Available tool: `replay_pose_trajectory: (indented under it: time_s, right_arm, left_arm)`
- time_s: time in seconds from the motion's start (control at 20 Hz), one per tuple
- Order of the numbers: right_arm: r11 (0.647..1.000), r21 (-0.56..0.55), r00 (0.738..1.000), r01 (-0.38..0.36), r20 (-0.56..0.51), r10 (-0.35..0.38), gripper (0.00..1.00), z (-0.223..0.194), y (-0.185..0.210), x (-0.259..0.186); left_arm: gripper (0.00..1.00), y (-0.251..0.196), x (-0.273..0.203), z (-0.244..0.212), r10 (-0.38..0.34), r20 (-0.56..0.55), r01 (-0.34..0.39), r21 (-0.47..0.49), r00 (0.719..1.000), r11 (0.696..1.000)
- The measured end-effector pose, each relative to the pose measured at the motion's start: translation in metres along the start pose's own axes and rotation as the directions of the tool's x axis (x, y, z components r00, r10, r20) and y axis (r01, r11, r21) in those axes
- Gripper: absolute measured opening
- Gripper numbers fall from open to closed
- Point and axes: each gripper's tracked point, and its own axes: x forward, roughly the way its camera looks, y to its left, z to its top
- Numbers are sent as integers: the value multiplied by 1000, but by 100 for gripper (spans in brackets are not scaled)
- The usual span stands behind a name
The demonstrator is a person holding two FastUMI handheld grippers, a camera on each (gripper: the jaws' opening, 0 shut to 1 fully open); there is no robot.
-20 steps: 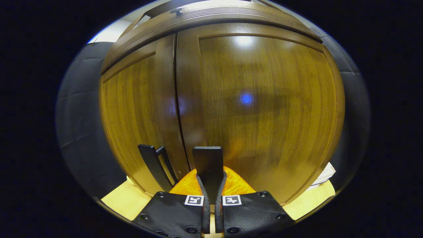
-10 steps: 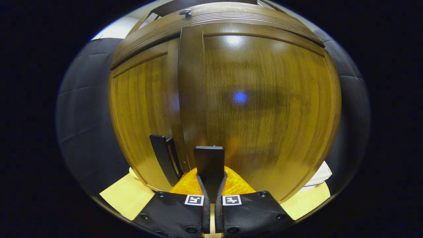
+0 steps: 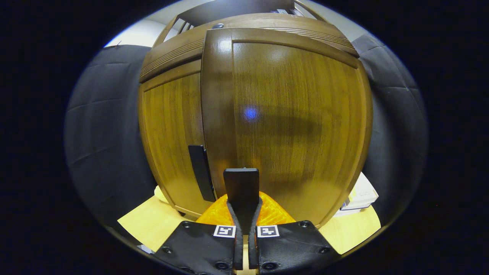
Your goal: Open the right door of the double-door shoe cabinet with the right hand, and open the left door with the left hand.
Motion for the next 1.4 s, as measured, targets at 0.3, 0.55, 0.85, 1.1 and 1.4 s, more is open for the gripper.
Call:
replay_pose_trajectory:
  time_s: [0.3, 0.55, 0.85, 1.1, 1.4]
  right_arm:
    - [999, 13, 1000, 30, -6, -30, 3, -1, -2, -1]
    - [999, 12, 999, 34, -21, -34, 3, -2, -1, -3]
    - [1000, 15, 1000, -13, -23, 13, 7, -1, 3, -3]
    - [997, 18, 996, -79, -36, 79, 4, 3, 7, -3]
    - [992, 28, 991, -126, -39, 127, 10, 2, 9, -3]
  left_arm:
    - [96, -14, 5, -5, -99, -2, 99, 5, 995, 995]
    - [93, -32, 11, 1, -170, 7, 170, -5, 985, 985]
    - [93, -67, 28, 17, -183, 29, 185, -53, 983, 981]
    - [95, -105, 22, 34, -167, 43, 169, -42, 985, 985]
    - [95, -145, 9, 11, -156, 10, 157, -24, 988, 987]
